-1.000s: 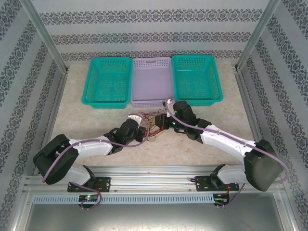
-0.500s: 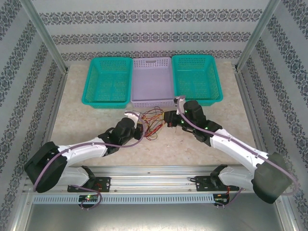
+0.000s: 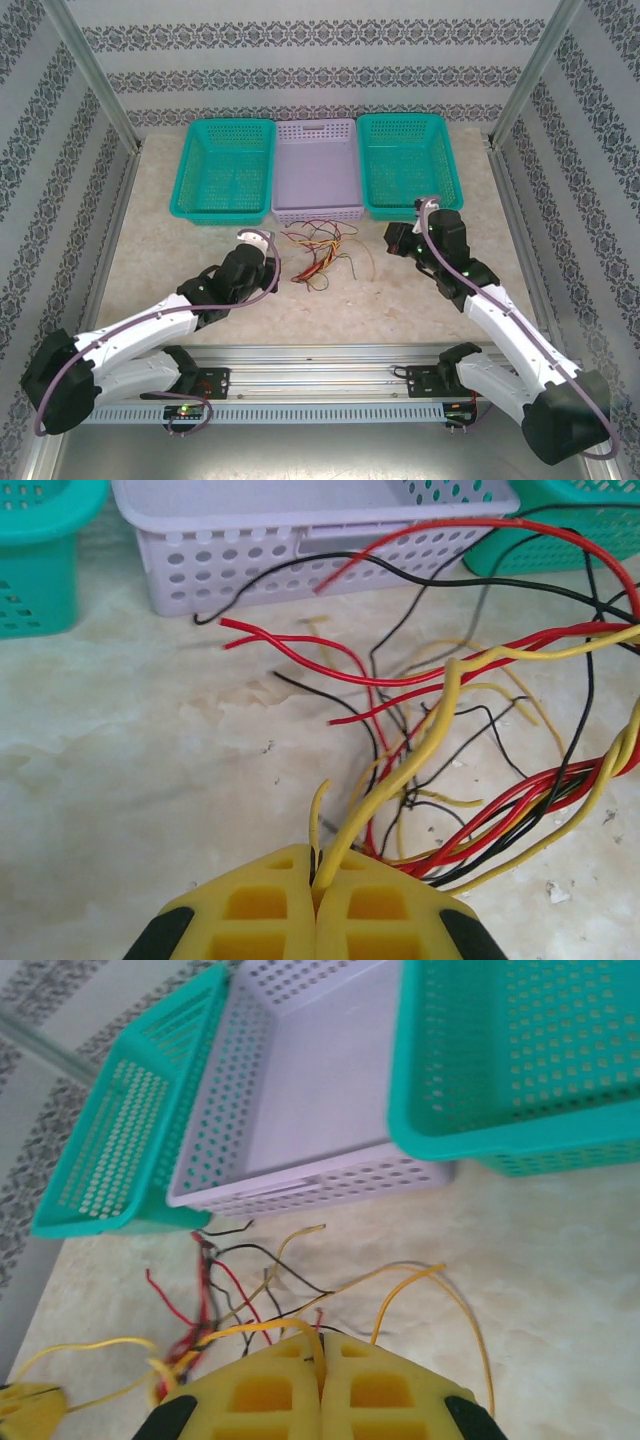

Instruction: Untangle the cables

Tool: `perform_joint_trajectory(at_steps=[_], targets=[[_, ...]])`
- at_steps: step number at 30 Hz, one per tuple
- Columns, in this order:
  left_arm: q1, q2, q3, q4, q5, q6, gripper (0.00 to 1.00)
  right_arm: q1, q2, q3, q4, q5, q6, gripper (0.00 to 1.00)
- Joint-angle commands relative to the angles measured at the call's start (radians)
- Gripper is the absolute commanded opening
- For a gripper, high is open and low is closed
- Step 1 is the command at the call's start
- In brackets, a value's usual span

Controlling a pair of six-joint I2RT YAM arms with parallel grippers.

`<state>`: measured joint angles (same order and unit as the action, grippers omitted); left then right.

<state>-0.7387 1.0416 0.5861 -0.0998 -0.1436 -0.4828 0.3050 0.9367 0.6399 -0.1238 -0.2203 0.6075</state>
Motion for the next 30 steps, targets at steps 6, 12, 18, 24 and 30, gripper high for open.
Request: perform_joint_trajectory(at_steps=[6, 12, 18, 24, 30], targets=[[0.031, -0.041, 0.142, -0.272, -0.046, -0.017, 0.00, -0.153, -0.085, -0.058, -0.092, 0.033, 0.044, 0.00], [0.053, -0.059, 0.216, -0.385, -0.045, -0.008, 0.00, -0.224, -0.094, -0.063, -0.129, 0.026, 0.032, 0.00], [0.073, -0.067, 0.270, -0.462, -0.017, -0.002, 0.00, -0.264, -0.051, -0.060, -0.121, -0.022, 0.010, 0.00], [0.073, -0.024, 0.257, -0.408, 0.080, -0.048, 0.00, -0.207, 0.021, -0.020, -0.048, -0.209, -0.037, 0.13], [0.072, 0.012, 0.246, -0.327, 0.161, -0.101, 0.00, -0.059, 0.014, 0.014, -0.052, -0.188, -0.139, 0.53]])
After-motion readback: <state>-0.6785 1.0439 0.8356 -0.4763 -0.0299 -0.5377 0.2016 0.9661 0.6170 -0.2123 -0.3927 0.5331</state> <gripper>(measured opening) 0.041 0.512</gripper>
